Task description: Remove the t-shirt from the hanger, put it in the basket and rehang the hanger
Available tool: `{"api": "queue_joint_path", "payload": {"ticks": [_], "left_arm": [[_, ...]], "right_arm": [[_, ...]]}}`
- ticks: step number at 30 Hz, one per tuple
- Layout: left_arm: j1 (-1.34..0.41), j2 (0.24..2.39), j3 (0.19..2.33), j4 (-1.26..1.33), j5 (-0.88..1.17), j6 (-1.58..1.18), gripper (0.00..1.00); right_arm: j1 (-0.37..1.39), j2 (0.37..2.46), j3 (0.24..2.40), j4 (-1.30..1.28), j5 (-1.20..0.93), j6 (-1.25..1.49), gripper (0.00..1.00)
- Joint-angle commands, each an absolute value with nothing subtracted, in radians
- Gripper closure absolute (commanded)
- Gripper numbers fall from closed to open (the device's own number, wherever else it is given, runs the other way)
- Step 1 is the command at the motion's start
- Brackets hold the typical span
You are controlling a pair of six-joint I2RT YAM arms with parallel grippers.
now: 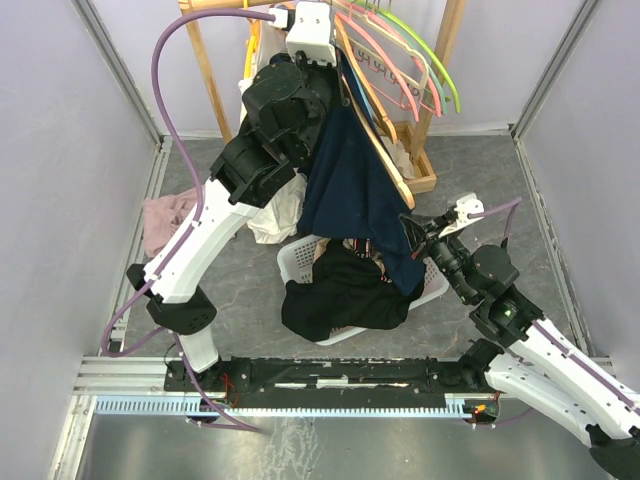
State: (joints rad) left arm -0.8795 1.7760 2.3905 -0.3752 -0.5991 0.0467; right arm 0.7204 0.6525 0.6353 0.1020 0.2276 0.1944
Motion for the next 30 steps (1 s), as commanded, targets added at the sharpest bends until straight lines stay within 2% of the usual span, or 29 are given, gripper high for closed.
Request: {"api": "queue_joint_path", "payload": {"ticks": [1, 10, 15, 17, 20, 21, 23, 30], "left_arm": [[-0.860, 1.739, 2.479, -0.188, -0.654, 0.022, 0.97], [-0.861, 1.735, 2.482, -0.189, -0.656, 0.025, 0.97], [-0.861, 1.728, 2.449, -0.190, -0.640, 0.018, 0.97], [-0.861, 1.718, 2.418, -0.175, -0.632, 0.021, 0.97], [-0.860, 1.701, 2.385, -0.160, -0.621, 0.023, 0.97], [-0.861, 1.699, 2.380, -0.160, -0.618, 0.023, 0.97], [-0.861, 1.699, 2.374, -0.160, -0.613, 0.023, 0.97], [-0.862, 1.687, 2.336, -0.165, -0.581, 0.018, 0.97]], "right_arm": [[0.725, 0.652, 0.590, 0.027, 0.279, 0.211, 0.98], [0.724, 0.650, 0.544, 0.073, 0.278, 0.239, 0.98], [0.725, 0.672, 0.588, 0.051, 0.261, 0.229, 0.97], [0.724, 0.678, 0.627, 0.011, 0.259, 0.219, 0.84], [0.724, 0.668, 0.675, -0.039, 0.287, 0.205, 0.56], [0.725, 0.662, 0.689, -0.057, 0.311, 0.202, 0.51], [0.724, 0.654, 0.717, -0.101, 0.347, 0.193, 0.47], [0.724, 0.638, 0.888, -0.227, 0.506, 0.139, 0.46]]}}
